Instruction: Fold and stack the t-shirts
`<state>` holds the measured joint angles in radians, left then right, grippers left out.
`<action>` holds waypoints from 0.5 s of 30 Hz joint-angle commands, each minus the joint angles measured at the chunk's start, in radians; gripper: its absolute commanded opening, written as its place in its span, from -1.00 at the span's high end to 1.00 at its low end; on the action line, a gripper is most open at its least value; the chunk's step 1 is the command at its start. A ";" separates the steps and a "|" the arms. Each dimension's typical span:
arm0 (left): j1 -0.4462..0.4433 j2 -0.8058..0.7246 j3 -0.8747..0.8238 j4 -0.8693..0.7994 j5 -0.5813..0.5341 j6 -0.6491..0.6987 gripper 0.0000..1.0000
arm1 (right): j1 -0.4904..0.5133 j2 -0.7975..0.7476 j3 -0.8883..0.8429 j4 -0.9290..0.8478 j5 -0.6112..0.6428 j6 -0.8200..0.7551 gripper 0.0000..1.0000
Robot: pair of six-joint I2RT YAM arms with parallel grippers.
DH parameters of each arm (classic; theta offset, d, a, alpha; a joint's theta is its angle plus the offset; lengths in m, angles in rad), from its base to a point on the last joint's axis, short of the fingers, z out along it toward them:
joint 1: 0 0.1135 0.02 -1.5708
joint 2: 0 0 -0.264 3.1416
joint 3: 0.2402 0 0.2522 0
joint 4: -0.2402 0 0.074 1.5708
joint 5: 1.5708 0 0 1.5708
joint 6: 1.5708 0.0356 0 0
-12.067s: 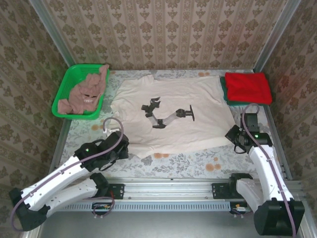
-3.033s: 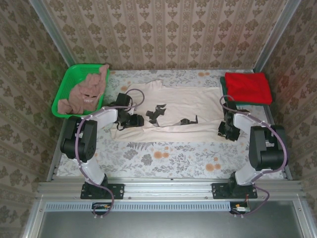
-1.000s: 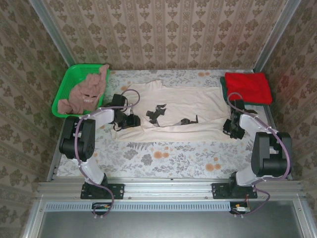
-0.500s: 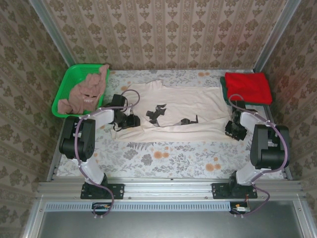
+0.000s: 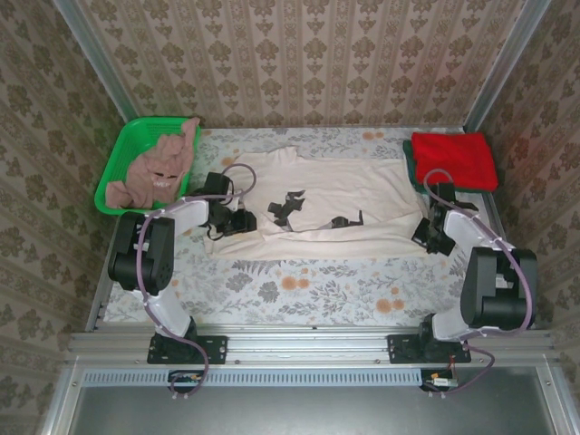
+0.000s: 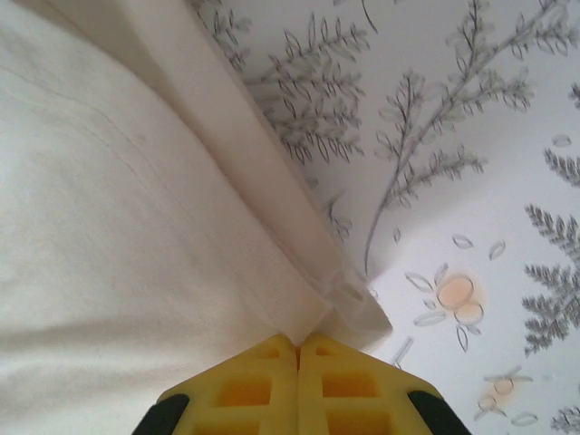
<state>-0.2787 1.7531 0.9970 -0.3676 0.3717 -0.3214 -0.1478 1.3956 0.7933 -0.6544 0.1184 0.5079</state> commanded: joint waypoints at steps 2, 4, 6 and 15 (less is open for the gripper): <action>0.007 0.019 -0.013 -0.006 0.023 0.006 0.13 | -0.004 -0.138 -0.082 -0.043 -0.022 0.077 1.00; 0.008 0.024 -0.013 -0.005 0.023 0.004 0.13 | -0.004 -0.187 -0.116 -0.028 -0.039 0.104 1.00; 0.007 0.027 -0.013 -0.002 0.025 0.003 0.13 | -0.004 -0.225 -0.138 -0.013 -0.053 0.119 1.00; 0.008 0.031 -0.017 0.003 0.032 0.000 0.15 | -0.004 -0.226 -0.087 -0.078 -0.069 0.085 0.97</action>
<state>-0.2787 1.7599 0.9966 -0.3584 0.3882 -0.3214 -0.1482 1.1732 0.6785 -0.6746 0.0509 0.5941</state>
